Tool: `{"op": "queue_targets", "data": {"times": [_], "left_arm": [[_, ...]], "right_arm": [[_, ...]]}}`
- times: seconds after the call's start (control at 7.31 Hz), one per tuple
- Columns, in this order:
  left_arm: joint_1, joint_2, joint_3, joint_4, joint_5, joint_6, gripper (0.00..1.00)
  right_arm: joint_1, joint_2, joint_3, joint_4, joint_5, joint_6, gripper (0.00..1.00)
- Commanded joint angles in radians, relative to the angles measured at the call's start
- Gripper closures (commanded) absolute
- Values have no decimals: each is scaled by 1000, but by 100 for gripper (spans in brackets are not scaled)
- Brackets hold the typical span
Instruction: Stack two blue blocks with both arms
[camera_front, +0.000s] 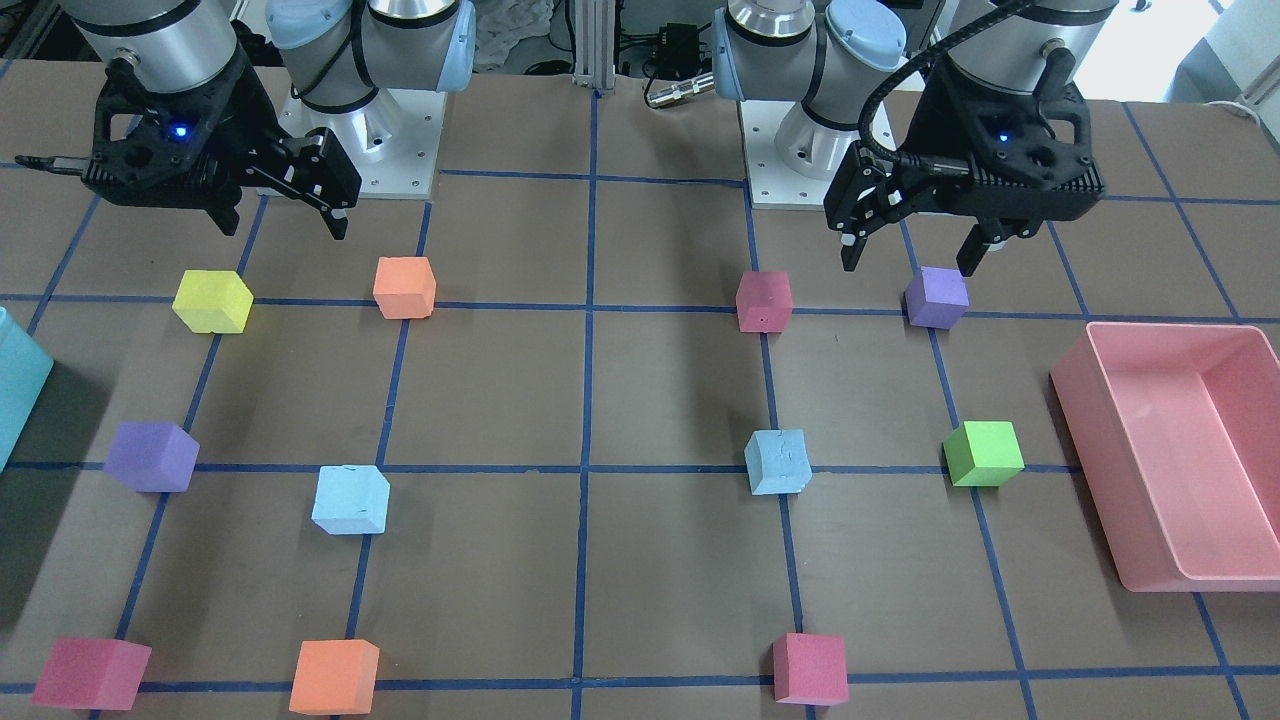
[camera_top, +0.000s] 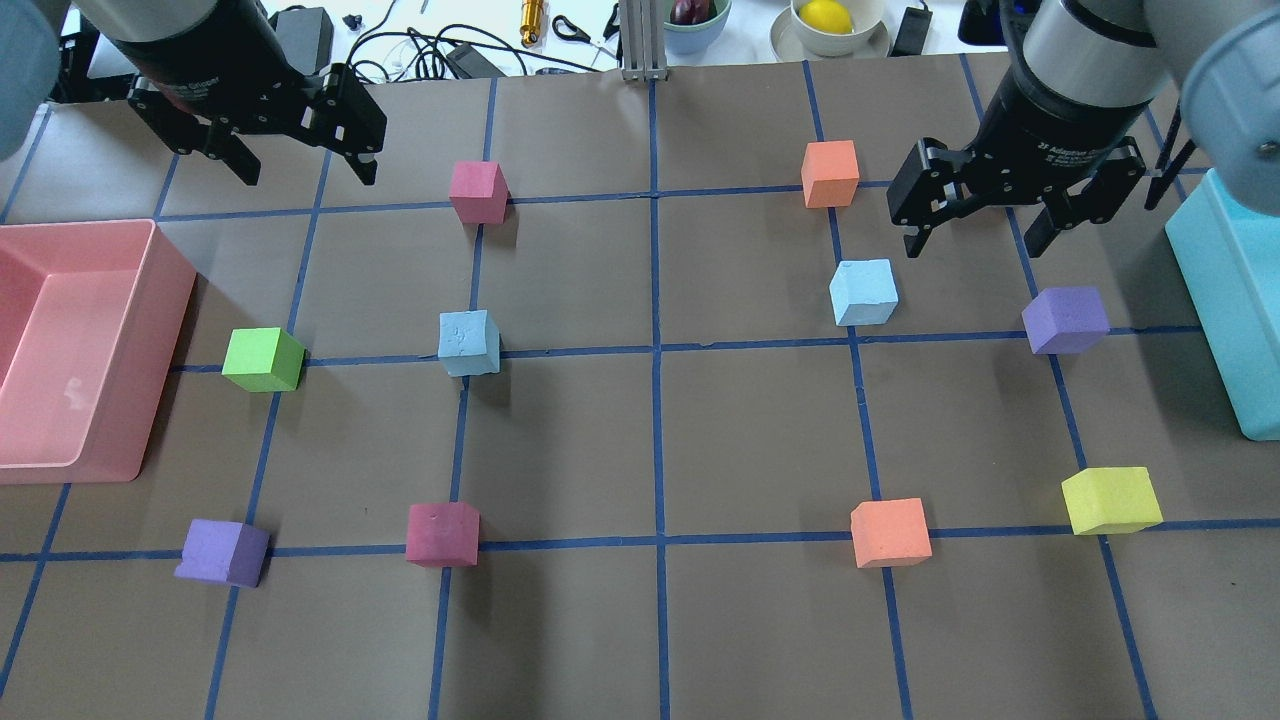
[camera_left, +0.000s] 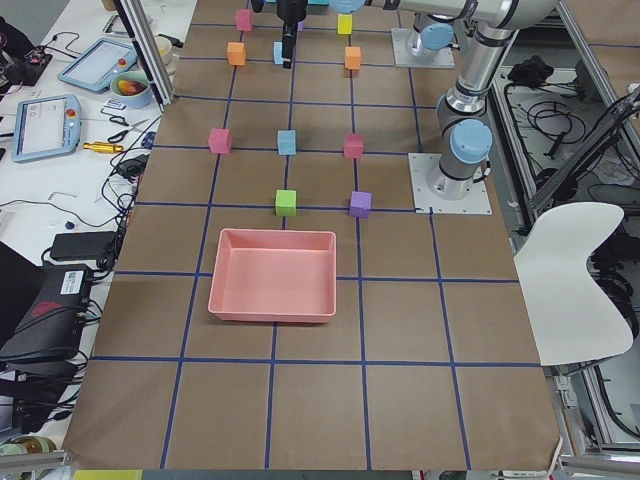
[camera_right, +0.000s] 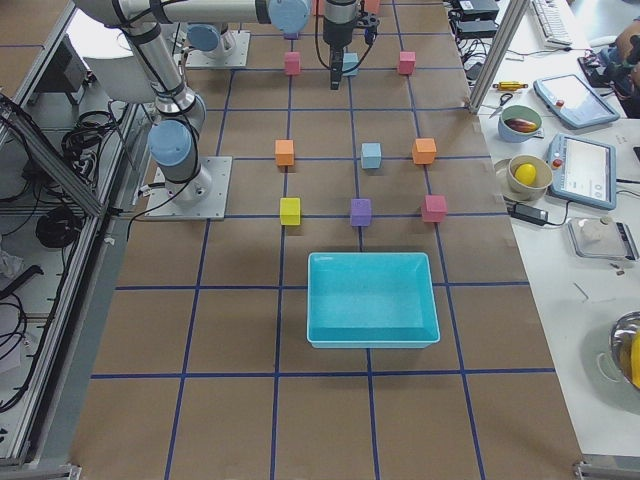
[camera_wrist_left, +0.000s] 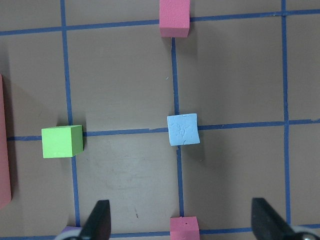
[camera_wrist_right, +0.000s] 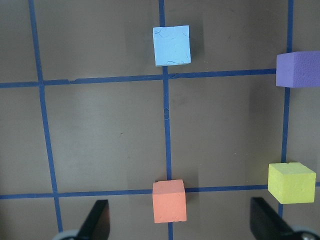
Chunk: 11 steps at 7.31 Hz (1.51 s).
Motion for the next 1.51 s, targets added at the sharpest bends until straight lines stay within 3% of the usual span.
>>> {"op": "queue_targets", "data": {"times": [0.0, 1.37], "left_arm": [[-1, 0, 0, 0, -2, 2, 0], [-3, 14, -29, 1, -2, 0, 0]], "right_arm": [[0, 1, 2, 1, -1, 0, 0], [-2, 4, 16, -6, -2, -2, 0]]}}
